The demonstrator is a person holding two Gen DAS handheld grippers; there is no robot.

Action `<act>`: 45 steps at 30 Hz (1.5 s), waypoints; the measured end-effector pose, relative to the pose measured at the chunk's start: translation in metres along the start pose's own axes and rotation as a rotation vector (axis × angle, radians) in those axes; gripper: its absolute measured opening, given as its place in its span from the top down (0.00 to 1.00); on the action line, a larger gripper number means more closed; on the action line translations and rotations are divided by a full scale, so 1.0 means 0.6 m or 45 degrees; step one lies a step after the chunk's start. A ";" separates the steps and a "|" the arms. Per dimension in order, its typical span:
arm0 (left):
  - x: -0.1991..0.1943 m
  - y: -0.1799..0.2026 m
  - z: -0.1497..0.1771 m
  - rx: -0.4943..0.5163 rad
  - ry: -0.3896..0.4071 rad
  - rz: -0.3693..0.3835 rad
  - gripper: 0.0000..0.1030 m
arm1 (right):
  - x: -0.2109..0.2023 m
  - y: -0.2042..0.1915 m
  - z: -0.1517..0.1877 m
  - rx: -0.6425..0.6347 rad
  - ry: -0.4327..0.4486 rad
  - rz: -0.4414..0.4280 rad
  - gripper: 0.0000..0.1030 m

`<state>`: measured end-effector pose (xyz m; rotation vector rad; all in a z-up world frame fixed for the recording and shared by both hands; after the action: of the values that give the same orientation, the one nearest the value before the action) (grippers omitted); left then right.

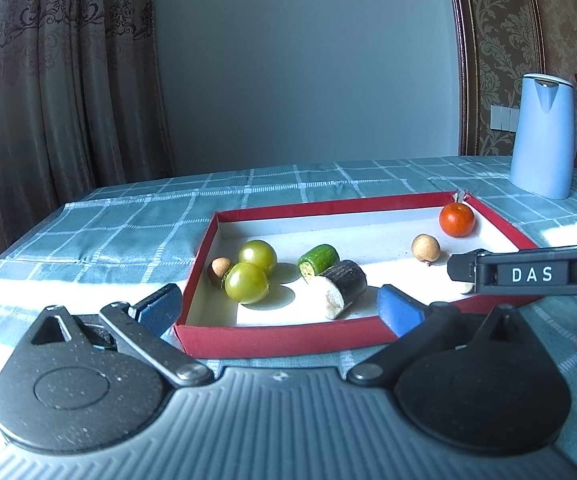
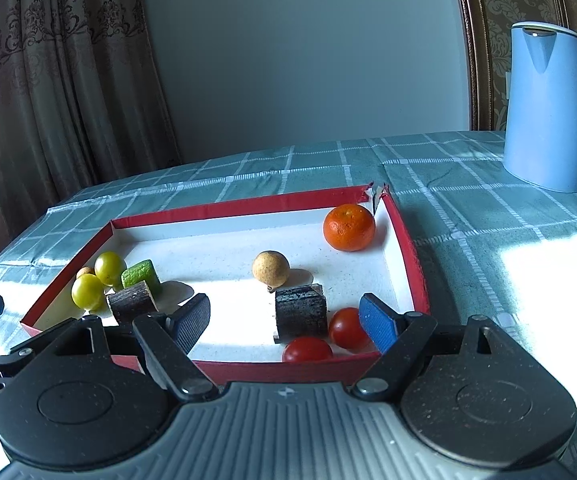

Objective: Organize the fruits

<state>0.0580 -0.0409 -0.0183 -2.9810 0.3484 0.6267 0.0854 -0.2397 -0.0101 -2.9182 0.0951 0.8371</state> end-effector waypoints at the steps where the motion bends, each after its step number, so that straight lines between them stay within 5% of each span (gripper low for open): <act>1: -0.001 0.000 0.001 -0.002 -0.005 0.002 0.00 | -0.003 -0.001 0.002 -0.007 -0.001 -0.001 0.21; 12: -0.011 0.006 0.016 0.026 -0.029 -0.004 0.00 | -0.049 -0.003 0.023 -0.064 0.092 0.029 0.20; 15: -0.009 0.005 0.017 0.021 -0.036 -0.011 0.00 | -0.053 0.000 0.029 -0.054 0.076 0.031 0.12; 31: 0.013 -0.002 0.034 -0.012 -0.188 -0.032 0.00 | -0.041 -0.006 0.059 -0.090 -0.081 0.029 0.12; 45: 0.016 -0.002 0.035 -0.008 -0.201 -0.037 0.00 | -0.034 -0.004 0.063 -0.087 -0.116 0.040 0.12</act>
<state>0.0584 -0.0394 -0.0415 -2.9119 0.2913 0.8551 0.0486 -0.2321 -0.0307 -2.9433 0.1073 0.9962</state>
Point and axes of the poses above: each gripper's, at about its wrist camera, not at the fingertips, and x roughly the way its jaws point, y to its right, z to its underside, the point moved 5 cm from there along x, roughly the way its jaws point, and after that the axes turned 8 degrees about z, right-handed, at the moved point
